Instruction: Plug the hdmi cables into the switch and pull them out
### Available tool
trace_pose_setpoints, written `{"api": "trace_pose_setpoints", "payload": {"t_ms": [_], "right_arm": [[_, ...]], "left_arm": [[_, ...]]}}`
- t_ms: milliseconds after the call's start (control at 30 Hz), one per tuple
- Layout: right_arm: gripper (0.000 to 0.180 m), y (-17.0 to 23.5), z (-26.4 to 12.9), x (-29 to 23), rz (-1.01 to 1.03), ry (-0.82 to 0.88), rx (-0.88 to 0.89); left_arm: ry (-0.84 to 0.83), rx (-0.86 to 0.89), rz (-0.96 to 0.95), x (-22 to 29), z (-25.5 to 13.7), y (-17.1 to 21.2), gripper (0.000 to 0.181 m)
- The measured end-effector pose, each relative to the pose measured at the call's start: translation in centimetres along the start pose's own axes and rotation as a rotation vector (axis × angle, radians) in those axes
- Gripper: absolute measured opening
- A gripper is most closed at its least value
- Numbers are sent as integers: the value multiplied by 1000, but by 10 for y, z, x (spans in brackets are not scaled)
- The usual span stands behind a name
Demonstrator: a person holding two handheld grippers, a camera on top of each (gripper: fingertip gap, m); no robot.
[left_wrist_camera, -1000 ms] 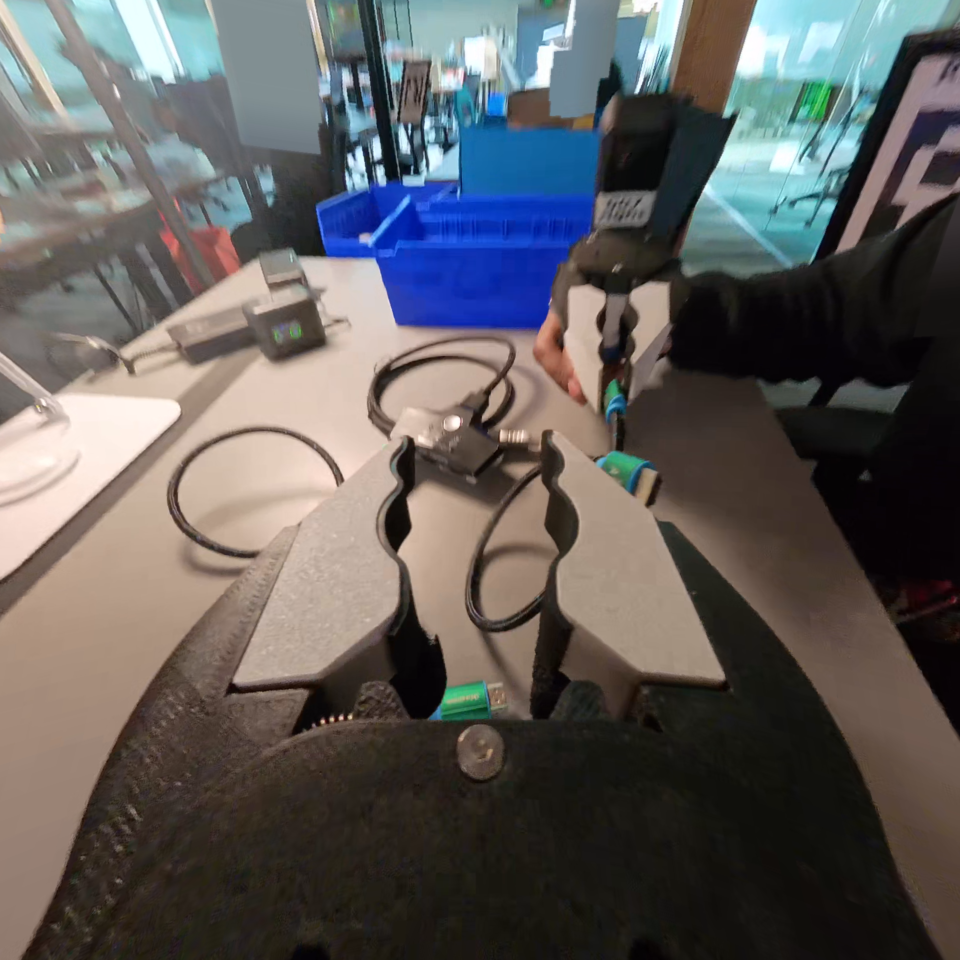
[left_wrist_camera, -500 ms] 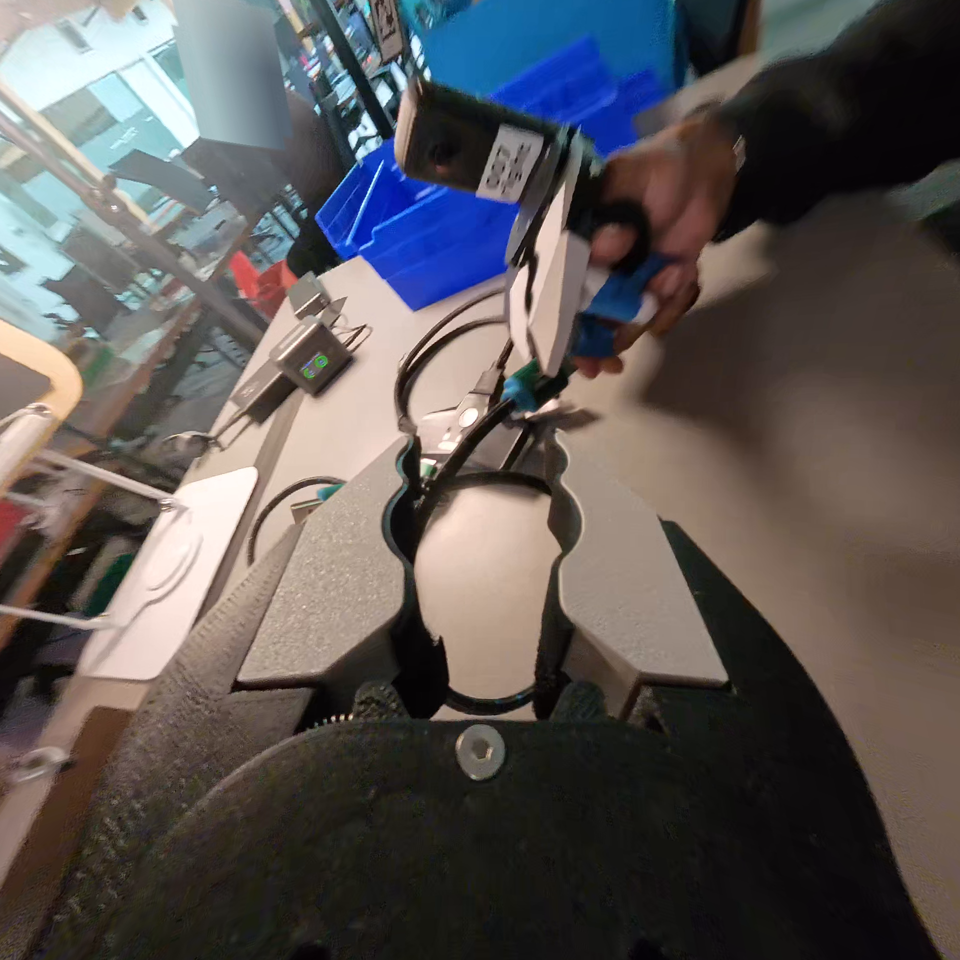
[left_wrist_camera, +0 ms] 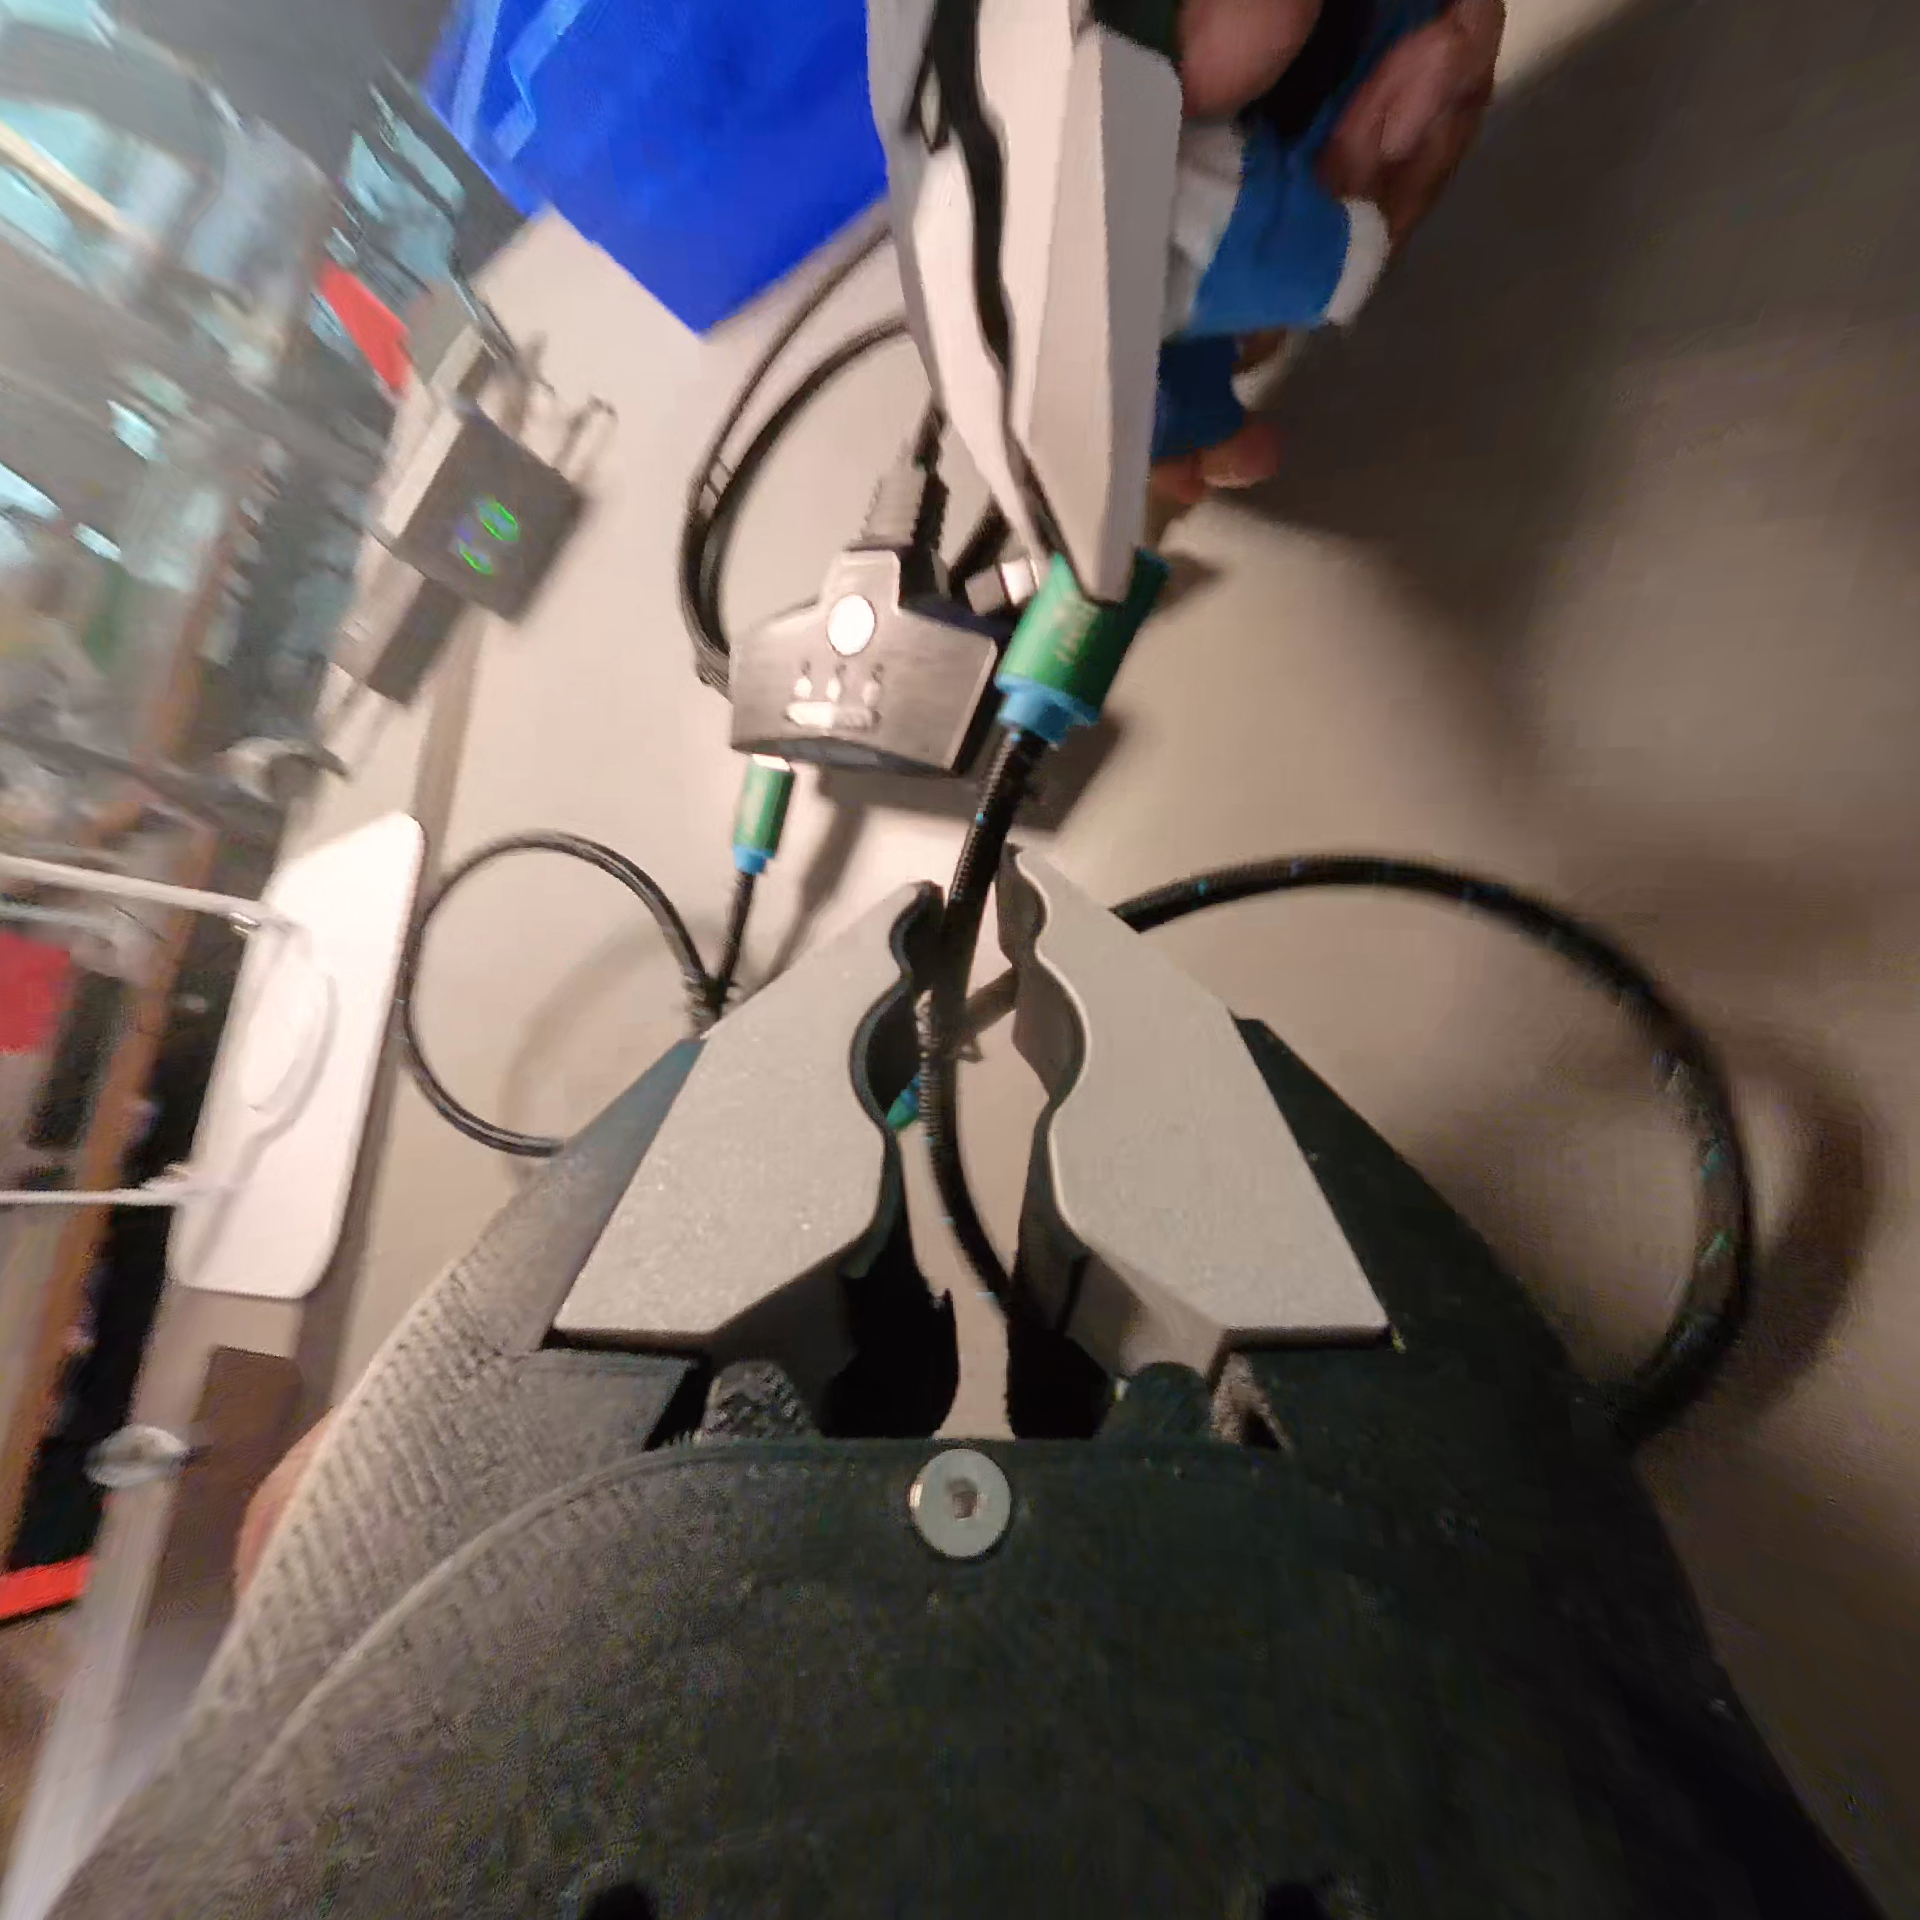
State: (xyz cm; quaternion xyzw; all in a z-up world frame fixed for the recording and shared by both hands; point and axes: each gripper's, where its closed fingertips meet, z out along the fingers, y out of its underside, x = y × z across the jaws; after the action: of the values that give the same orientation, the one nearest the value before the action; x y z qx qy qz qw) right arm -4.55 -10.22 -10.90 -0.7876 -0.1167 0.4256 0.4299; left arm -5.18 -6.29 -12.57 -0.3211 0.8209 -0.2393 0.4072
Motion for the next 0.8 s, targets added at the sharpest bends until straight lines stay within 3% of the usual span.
{"api": "trace_pose_setpoints", "payload": {"t_ms": [167, 267, 433, 500, 600, 800], "right_arm": [[32, -3, -18, 22, -288, 219, -28], [44, -3, -18, 21, -362, 243, -36], [44, 8, -4, 20, -388, 248, -92], [22, 10, -1, 20, -442, 266, -105], [21, 8, 0, 13, -541, 245, -89], [21, 13, 4, -3, -656, 168, -83]], "left_arm": [[52, -115, -97, 8, 9, 18, 6], [86, -86, -127, 14, 10, 18, 7], [73, -89, -131, 14, 12, 19, 6], [85, -81, -126, 18, 13, 16, 7], [97, -66, -134, 21, 11, 14, 7], [274, 97, -298, 34, -13, -11, 46]]}}
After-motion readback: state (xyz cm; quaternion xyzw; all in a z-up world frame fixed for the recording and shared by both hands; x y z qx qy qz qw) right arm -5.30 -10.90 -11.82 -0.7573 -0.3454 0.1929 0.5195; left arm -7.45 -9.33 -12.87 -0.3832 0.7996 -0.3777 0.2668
